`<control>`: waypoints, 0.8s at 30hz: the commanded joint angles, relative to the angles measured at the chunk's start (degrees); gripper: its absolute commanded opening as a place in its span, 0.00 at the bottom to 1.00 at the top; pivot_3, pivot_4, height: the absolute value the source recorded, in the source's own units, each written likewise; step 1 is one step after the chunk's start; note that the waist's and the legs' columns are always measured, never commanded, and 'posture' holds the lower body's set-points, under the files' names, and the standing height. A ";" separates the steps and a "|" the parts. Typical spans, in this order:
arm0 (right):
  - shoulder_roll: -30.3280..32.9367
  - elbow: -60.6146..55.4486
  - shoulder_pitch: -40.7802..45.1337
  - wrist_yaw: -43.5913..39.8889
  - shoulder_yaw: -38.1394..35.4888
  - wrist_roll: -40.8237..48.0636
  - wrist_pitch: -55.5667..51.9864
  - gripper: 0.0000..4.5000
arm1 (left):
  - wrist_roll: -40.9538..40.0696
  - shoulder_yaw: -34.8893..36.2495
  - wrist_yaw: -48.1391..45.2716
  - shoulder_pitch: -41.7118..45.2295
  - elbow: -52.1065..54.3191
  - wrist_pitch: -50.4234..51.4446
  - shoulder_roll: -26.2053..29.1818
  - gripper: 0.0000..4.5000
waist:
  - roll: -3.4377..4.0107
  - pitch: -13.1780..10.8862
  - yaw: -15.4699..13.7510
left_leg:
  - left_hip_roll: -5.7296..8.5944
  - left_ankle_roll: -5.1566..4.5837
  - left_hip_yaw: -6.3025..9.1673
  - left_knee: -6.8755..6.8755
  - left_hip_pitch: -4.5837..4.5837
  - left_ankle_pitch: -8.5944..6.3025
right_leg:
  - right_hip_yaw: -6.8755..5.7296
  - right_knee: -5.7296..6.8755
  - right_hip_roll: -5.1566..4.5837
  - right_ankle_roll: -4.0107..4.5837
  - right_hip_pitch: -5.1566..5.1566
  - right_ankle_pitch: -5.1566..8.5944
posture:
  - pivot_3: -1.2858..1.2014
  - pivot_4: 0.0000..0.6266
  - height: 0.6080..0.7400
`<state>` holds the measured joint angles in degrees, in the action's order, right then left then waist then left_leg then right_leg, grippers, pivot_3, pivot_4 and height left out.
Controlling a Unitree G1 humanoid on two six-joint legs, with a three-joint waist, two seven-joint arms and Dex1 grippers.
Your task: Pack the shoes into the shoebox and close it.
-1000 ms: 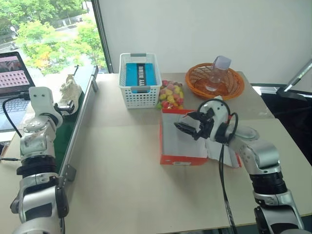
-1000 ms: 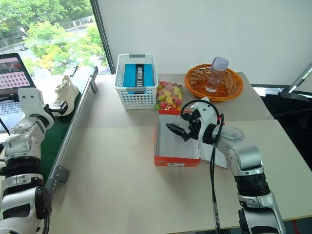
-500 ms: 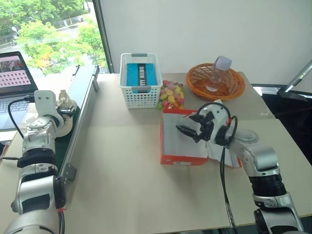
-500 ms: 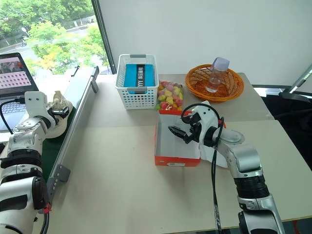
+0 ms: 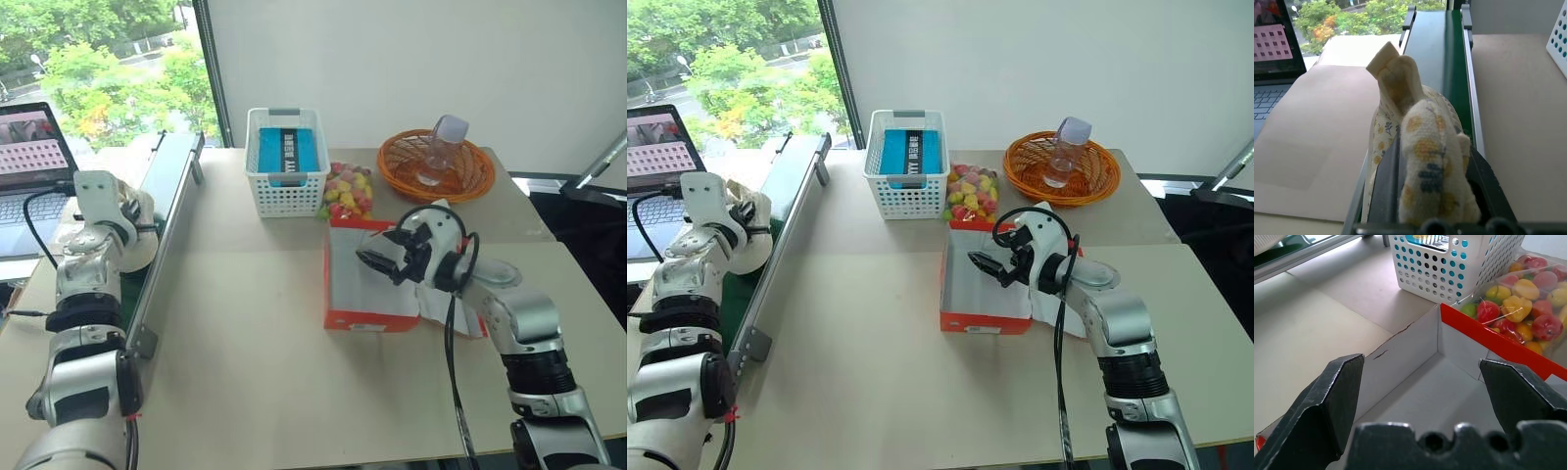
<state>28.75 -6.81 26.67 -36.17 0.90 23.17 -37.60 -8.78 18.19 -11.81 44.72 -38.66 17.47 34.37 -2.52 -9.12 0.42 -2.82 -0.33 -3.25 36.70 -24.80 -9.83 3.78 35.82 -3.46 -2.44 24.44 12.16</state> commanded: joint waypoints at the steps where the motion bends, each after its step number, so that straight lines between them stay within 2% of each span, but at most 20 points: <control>1: 0.36 -0.90 1.51 0.17 -2.33 0.07 1.45 1.00 | -0.19 0.47 2.58 5.84 8.41 -3.48 0.39 0.04 | -0.17 -0.10 0.06 | 0.00 0.00 0.01 0.00 -0.04 0.00 | 0.00 0.01 0.01 0.00 0.04 0.00 | 0.52 0.24 1.00; 6: 0.00 -0.53 1.92 0.61 -2.61 -0.05 1.78 1.00 | -2.41 -0.20 2.66 10.35 15.36 -3.36 -2.50 0.04 | -0.34 -0.19 0.17 | 0.01 0.02 0.04 0.13 -0.31 0.00 | -0.03 -0.06 -0.02 -0.06 0.17 -0.05 | 0.52 0.24 1.00; 9: -1.32 0.02 2.91 2.08 -4.38 1.03 1.68 1.00 | -5.78 -1.70 0.02 12.26 20.59 -1.63 -6.64 0.04 | -0.34 -0.19 0.06 | 0.02 0.02 0.04 0.13 -0.32 0.00 | -0.03 -0.05 -0.02 -0.07 0.17 -0.05 | 0.52 0.24 1.00; 13: -6.35 0.61 6.76 6.94 -12.84 8.97 -2.28 1.00 | -10.81 -6.57 -5.87 12.72 28.57 2.68 -12.98 0.04 | -0.36 -0.21 0.06 | 0.02 0.02 0.05 0.19 -0.33 0.00 | -0.03 0.00 0.00 -0.08 0.16 -0.06 | 0.52 0.24 1.00; 17: -10.78 0.93 11.54 14.12 -22.50 19.04 -6.49 1.00 | -12.28 -10.01 -6.39 12.33 33.44 6.72 -17.39 0.04 | -0.35 -0.21 0.33 | 0.03 0.02 0.07 0.21 -0.37 0.00 | -0.02 -0.02 0.00 -0.10 0.17 -0.07 | 0.52 0.24 1.00; 19: -13.29 2.04 16.78 22.52 -29.90 28.75 -8.82 1.00 | -13.65 -13.75 -7.75 12.23 36.46 8.60 -21.18 0.04 | -0.34 -0.22 0.69 | 0.02 0.01 0.08 0.20 -0.36 0.00 | 0.00 -0.01 0.01 -0.10 0.18 -0.07 | 0.52 0.24 1.00; 24: -13.33 1.76 19.75 33.98 -34.73 38.42 -15.23 1.00 | -14.28 -16.53 -9.52 13.59 37.56 9.16 -25.77 0.04 | -0.27 -0.26 0.68 | 0.01 0.00 0.09 0.20 -0.36 0.00 | 0.01 0.02 0.02 -0.09 0.20 -0.07 | 0.52 0.24 1.00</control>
<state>15.13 -3.53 45.97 -5.93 -32.00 57.46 -50.74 -22.28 1.10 -20.93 55.63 -3.78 27.29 8.71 -2.80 -9.38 1.10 -2.80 -0.33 -3.16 36.90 -25.17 -9.83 3.81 35.84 -3.44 -2.53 24.64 12.09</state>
